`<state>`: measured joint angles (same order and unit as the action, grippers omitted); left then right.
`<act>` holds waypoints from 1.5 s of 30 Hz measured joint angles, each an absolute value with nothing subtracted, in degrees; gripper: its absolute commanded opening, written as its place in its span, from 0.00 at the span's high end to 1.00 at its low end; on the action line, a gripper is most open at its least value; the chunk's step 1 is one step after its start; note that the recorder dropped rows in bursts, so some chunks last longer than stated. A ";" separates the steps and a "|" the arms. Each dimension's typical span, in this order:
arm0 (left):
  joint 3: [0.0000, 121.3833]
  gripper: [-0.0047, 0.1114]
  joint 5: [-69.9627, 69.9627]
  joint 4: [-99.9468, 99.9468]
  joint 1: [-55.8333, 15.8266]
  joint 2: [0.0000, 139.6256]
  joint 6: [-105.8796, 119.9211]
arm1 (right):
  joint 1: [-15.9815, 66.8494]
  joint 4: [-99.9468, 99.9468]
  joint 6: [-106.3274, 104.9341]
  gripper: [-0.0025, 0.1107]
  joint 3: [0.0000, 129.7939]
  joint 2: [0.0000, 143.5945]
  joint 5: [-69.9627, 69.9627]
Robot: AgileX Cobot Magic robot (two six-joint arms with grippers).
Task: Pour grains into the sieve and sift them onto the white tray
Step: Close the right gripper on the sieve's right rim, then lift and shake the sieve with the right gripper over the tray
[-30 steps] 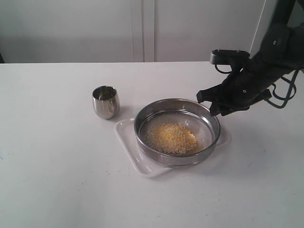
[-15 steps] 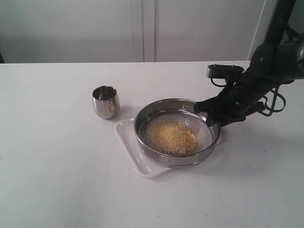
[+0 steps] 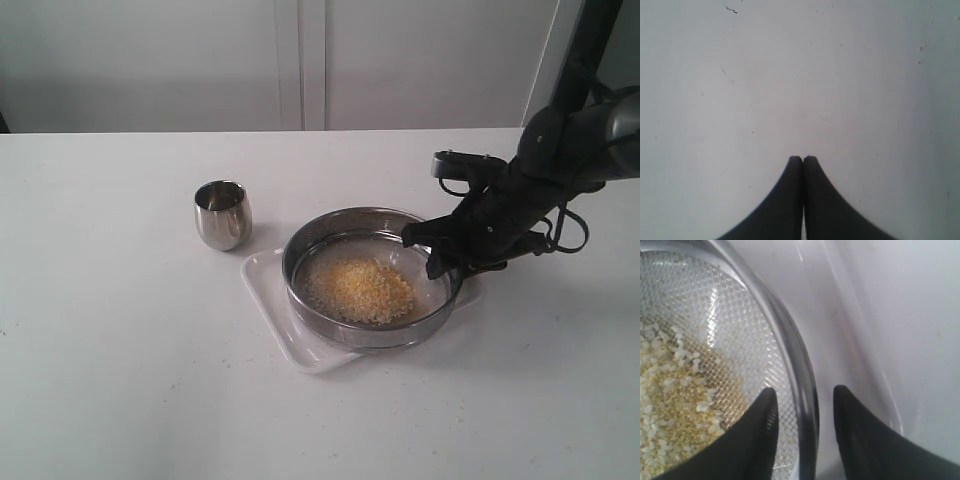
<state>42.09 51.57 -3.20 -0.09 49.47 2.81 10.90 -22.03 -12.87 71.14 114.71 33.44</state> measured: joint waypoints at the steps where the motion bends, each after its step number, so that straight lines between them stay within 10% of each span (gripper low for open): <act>1: 42.09 0.96 51.57 -3.20 -0.09 49.47 2.81 | 10.90 -22.07 -12.87 0.72 71.17 114.81 33.44; 7: 42.09 0.96 51.57 -3.20 -0.09 49.47 2.81 | 10.90 -22.96 -12.45 0.98 71.27 114.88 33.31; 45: 42.09 0.96 51.57 -3.17 -0.09 49.47 2.81 | 12.12 -23.62 -6.49 0.98 72.54 112.36 27.40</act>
<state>42.09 51.57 -3.17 -0.09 49.47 2.81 12.12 -23.62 -6.49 72.54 112.36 27.40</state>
